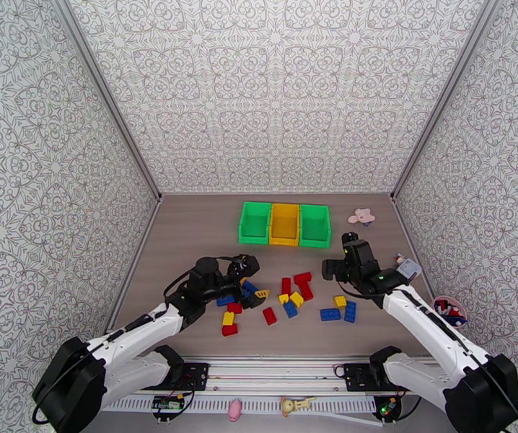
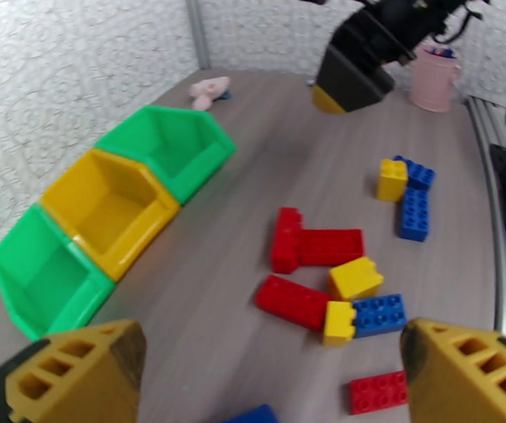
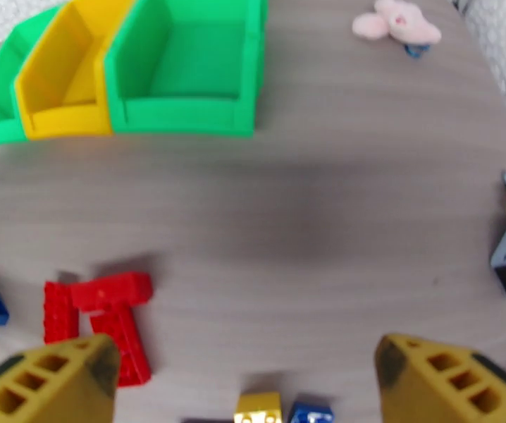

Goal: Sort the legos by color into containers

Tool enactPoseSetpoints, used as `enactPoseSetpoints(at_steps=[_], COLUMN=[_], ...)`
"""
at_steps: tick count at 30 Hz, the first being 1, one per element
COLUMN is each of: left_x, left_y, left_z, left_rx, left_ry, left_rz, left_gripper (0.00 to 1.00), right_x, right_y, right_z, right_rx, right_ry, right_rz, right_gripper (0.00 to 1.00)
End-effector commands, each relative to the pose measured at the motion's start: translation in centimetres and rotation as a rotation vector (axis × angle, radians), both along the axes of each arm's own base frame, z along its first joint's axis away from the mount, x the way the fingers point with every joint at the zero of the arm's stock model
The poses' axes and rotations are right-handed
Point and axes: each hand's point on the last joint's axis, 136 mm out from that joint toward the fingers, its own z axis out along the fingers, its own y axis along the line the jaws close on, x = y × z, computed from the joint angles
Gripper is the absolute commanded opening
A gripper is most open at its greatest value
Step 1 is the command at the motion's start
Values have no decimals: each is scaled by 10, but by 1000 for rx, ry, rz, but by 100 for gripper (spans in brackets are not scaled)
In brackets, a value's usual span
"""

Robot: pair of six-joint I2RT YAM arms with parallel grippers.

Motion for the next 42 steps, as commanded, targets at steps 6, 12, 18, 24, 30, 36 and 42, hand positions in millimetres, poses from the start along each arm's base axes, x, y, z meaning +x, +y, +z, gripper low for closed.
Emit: enactPoseSetpoints(at_steps=[6,12,18,24,30,36,42], left_x=[-36,-42,-43,-45,-44,-46,-48], left_y=[-30,-33,-32,-32,-31,-34,-36], left_z=[-4,-8,-13,-18,-21,-23,-26], left_rx=[9,14,30,31,31,36,43], left_ry=[7,5,-5,1,-2,-8,-5], left_rz=[-240,-269,-269,-275,-269,-277,-278], left_gripper=[99,100,100,100,100,100,100], right_x=[-50,-52,-54,-55,-55,-55,-53], right_y=[-1,6,13,13,13,14,13], right_z=[-41,-60,-75,-82,-88,-88,-83], right_rx=[-58,-61,-48,-50,-58,-55,-57], right_ry=[344,432,488,514,535,540,518], right_rz=[26,74,93,87,81,89,87], right_gripper=[95,85,80,63,57,44,31])
